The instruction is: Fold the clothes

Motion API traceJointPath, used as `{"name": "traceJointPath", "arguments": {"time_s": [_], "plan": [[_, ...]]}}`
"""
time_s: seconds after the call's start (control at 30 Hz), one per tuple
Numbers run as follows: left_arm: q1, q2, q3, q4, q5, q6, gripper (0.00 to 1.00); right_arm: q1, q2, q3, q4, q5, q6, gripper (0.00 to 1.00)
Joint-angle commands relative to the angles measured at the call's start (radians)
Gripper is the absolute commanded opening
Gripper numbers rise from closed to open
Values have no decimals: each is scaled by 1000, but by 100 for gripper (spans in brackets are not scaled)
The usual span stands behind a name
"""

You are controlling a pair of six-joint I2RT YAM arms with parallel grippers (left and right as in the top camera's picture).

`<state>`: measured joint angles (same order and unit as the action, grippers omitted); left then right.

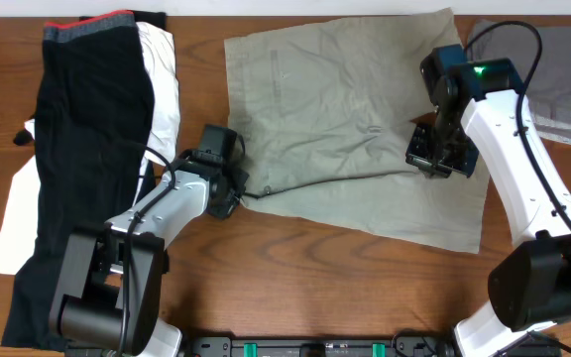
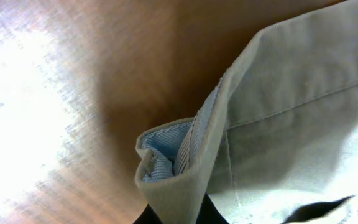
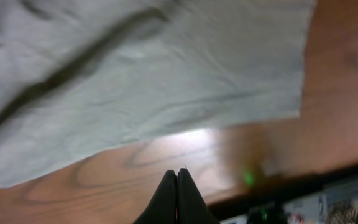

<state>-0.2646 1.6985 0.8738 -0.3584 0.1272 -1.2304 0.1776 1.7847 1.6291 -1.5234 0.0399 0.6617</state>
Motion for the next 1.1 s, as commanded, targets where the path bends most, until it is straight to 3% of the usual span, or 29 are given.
{"name": "traceJointPath", "arguments": {"time_s": [0.0, 0.03, 0.1, 0.13, 0.37, 0.5, 0.57, 0.67, 0.7, 0.83, 1.07], "plan": [[14, 13, -8, 13, -24, 14, 6, -7, 4, -7, -47, 91, 220, 17], [16, 13, -8, 15, -24, 14, 6, -7, 4, -12, -66, 121, 274, 35], [19, 13, -8, 17, -27, 14, 6, -7, 4, -32, -83, 154, 338, 90], [19, 13, -8, 17, -28, 14, 6, -8, 4, -51, -83, 154, 359, 99], [23, 13, -8, 18, -59, 14, 6, -11, 2, -265, 23, 83, 411, 99], [39, 13, -8, 17, -66, 15, 6, -11, -8, -391, 164, 84, 343, 91], [51, 13, -8, 17, -65, 22, 6, -14, -11, -431, 247, 84, 225, 87], [67, 13, -8, 16, -64, 39, 6, -18, -11, -443, 329, 68, -26, 99], [73, 13, -8, 16, -65, 51, 6, -16, -11, -443, 352, 53, -162, 99], [100, 13, -8, 18, -65, 70, 6, -6, -11, -442, 375, 19, -465, 99], [183, 13, -8, 19, -69, 165, 6, 0, -11, -438, 352, -10, -541, 99]]}}
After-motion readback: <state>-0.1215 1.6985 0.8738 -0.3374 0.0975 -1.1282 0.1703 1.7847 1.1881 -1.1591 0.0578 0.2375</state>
